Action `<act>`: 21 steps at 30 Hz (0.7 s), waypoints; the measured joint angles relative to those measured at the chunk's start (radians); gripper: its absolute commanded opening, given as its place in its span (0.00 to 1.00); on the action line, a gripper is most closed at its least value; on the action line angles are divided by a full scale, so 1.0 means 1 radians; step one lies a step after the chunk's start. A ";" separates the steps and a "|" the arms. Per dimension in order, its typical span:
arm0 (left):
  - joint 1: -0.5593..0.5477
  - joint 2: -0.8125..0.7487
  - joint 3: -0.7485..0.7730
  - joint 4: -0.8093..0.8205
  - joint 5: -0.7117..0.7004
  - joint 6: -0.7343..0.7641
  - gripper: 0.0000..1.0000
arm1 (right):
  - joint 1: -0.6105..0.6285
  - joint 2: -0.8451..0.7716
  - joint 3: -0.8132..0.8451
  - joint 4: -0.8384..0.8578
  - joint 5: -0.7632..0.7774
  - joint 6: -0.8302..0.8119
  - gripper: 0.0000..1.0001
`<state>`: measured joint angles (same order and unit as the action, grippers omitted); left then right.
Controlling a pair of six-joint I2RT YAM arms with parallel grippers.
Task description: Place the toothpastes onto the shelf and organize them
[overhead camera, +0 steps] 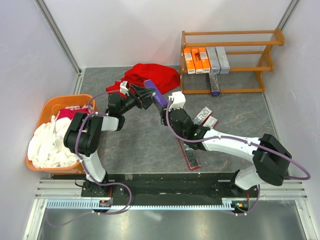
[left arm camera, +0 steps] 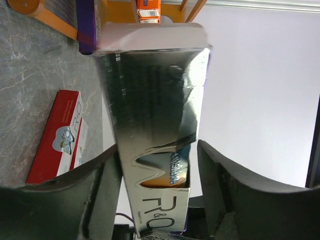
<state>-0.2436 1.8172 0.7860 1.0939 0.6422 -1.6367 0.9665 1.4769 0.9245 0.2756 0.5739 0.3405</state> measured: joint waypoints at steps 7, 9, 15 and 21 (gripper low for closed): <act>0.000 -0.005 0.000 -0.016 0.022 0.007 1.00 | -0.021 0.000 0.000 -0.010 -0.045 0.041 0.34; 0.000 -0.015 0.001 -0.053 0.025 0.023 1.00 | -0.048 0.000 0.000 -0.013 -0.079 0.074 0.34; 0.000 -0.094 0.019 -0.240 0.033 0.144 1.00 | -0.208 -0.016 -0.029 0.008 -0.247 0.219 0.33; 0.000 -0.190 0.066 -0.438 0.013 0.298 1.00 | -0.407 -0.032 -0.154 0.096 -0.463 0.408 0.32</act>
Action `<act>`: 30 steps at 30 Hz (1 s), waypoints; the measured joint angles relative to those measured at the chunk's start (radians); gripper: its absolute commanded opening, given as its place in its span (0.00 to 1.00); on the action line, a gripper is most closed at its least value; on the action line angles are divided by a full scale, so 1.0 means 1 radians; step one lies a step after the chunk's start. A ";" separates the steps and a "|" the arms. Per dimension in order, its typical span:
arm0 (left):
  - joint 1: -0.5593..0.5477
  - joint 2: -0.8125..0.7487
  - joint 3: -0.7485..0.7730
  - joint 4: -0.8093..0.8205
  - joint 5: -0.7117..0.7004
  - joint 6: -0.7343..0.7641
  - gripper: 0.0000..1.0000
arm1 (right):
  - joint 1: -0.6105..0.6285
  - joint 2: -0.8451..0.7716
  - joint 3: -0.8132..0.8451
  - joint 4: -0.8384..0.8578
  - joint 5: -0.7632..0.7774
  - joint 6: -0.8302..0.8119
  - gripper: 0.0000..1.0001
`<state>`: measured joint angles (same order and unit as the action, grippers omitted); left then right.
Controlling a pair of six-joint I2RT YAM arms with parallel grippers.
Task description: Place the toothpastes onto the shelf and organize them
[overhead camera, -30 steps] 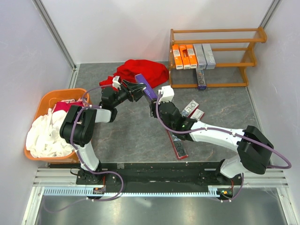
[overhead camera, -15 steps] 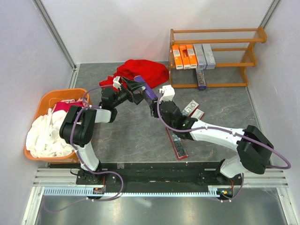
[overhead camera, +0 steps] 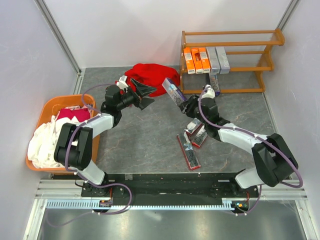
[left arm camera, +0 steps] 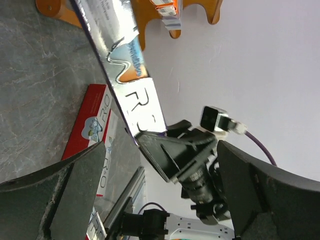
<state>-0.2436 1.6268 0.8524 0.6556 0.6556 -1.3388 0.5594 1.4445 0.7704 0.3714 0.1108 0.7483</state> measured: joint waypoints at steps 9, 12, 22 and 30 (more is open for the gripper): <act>0.000 -0.037 0.011 -0.146 -0.029 0.109 1.00 | -0.208 -0.011 -0.205 0.153 -0.264 0.233 0.31; 0.000 -0.037 0.011 -0.162 -0.029 0.119 1.00 | -0.317 -0.031 -0.261 0.196 -0.346 0.294 0.31; 0.000 -0.037 0.014 -0.180 -0.029 0.129 0.99 | -0.649 -0.083 -0.343 0.282 -0.546 0.390 0.30; 0.000 -0.037 0.015 -0.184 -0.029 0.129 0.99 | -0.785 -0.045 -0.359 0.370 -0.641 0.440 0.30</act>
<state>-0.2436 1.5902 0.8673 0.4717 0.6266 -1.2095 -0.2260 1.3998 0.4114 0.7418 -0.5304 1.1885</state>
